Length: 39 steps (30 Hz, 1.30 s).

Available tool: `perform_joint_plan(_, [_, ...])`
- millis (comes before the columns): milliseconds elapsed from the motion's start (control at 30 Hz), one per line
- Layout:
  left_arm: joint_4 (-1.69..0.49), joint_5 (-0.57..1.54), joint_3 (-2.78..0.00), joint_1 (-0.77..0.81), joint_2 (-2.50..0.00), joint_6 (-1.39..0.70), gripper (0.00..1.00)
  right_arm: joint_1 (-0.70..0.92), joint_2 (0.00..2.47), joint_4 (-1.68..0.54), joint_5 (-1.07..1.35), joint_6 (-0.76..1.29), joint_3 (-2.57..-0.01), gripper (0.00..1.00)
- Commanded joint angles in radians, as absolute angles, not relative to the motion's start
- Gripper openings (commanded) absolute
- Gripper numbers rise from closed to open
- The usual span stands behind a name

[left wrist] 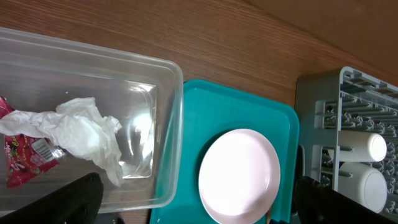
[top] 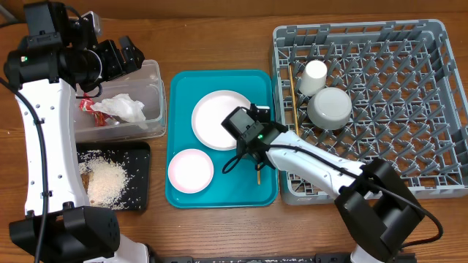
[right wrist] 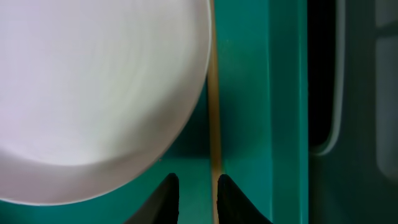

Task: Sort waste into correct bins and load items into the dishwasher
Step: 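Reach right gripper back to the teal tray and grasp the second chopstick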

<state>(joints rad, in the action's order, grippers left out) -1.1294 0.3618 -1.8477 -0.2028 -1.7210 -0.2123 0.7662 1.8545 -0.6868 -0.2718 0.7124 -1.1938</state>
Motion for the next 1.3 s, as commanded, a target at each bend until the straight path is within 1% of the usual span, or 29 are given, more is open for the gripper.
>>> perform_joint_plan(0, [-1.126, 0.356, -1.865, -0.202, -1.723, -0.233, 1.00, 0.762, 1.843, -0.652, -0.313, 0.698, -1.154, 0.23])
perform_joint_plan(333, [-1.126, 0.355, -1.866, -0.202, -1.723, -0.233, 1.00, 0.762, 1.843, -0.525, -0.314, 0.698, -1.089, 0.23])
perform_joint_plan(833, [-1.126, 0.355, -1.865, -0.202, -1.723, -0.233, 1.00, 0.762, 1.900, -0.512, -0.312, 0.699, -1.079, 0.22])
perform_joint_plan(1000, [-1.126, 0.355, -1.865, -0.202, -1.723, -0.233, 1.00, 0.762, 1.901, -0.509, -0.268, 0.698, -1.080, 0.22])
perform_joint_plan(1100, [-1.126, 0.355, -1.865, -0.202, -1.723, -0.233, 1.00, 0.762, 1.900, -0.506, -0.268, 0.698, -1.081, 0.09])
perform_joint_plan(1133, [-1.126, 0.355, -1.866, -0.202, -1.723, -0.233, 1.00, 0.762, 1.900, -0.506, -0.269, 0.698, -1.082, 0.06])
perform_joint_plan(1167, [-1.126, 0.355, -1.865, -0.202, -1.723, -0.233, 1.00, 0.762, 1.900, -0.507, -0.269, 0.698, -1.085, 0.04])
perform_joint_plan(1267, [-1.126, 0.355, -1.865, -0.202, -1.723, -0.233, 1.00, 0.762, 1.900, -0.537, -0.274, 0.698, -1.118, 0.04])
